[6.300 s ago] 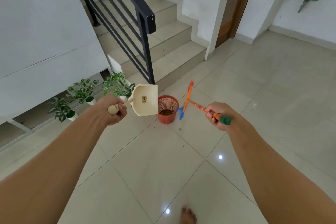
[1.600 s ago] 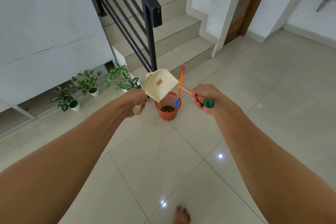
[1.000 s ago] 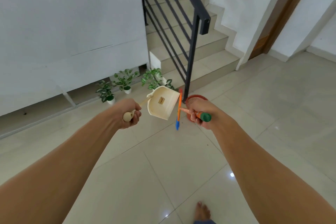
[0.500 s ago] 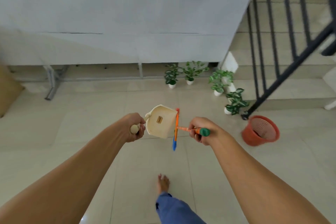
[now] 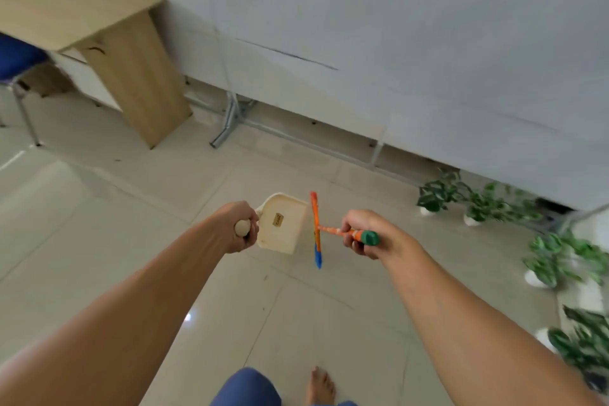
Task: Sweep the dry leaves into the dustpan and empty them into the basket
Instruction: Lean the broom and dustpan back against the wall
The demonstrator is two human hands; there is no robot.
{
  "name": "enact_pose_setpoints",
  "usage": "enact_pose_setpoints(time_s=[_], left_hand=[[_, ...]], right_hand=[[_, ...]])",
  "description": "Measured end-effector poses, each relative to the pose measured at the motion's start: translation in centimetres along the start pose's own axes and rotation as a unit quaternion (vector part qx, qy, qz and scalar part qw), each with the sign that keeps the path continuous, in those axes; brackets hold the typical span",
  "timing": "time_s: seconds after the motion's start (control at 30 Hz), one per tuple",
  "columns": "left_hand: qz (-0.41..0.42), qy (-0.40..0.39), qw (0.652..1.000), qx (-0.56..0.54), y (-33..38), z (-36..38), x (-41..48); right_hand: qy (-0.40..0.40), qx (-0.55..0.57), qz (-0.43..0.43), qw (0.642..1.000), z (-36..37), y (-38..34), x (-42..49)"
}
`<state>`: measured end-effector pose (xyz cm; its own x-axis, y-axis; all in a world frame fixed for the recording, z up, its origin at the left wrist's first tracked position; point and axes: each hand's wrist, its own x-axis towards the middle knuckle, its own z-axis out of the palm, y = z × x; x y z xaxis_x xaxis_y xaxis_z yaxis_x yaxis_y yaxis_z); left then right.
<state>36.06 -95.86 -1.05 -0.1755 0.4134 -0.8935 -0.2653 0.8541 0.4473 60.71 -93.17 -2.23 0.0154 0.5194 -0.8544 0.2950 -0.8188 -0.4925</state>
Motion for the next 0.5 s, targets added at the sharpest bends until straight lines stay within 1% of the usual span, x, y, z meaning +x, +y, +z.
enact_pose_setpoints(time_s=[0.13,0.2,0.4,0.5], left_hand=[[0.01,-0.008,0.998,-0.06,7.1,-1.9,3.0],[0.018,0.006,0.997,-0.076,10.6,-2.6,4.3],[0.017,-0.004,0.998,-0.063,22.6,-4.3,9.1],[0.016,0.021,0.998,-0.052,27.4,-4.5,11.1]], right_hand=[[-0.001,-0.046,-0.019,0.999,1.7,-8.9,3.7],[0.001,-0.076,-0.027,0.997,2.9,-12.9,5.4],[-0.005,-0.076,-0.013,0.997,5.3,-23.7,10.4],[-0.008,-0.062,-0.021,0.998,6.2,-27.3,12.6]])
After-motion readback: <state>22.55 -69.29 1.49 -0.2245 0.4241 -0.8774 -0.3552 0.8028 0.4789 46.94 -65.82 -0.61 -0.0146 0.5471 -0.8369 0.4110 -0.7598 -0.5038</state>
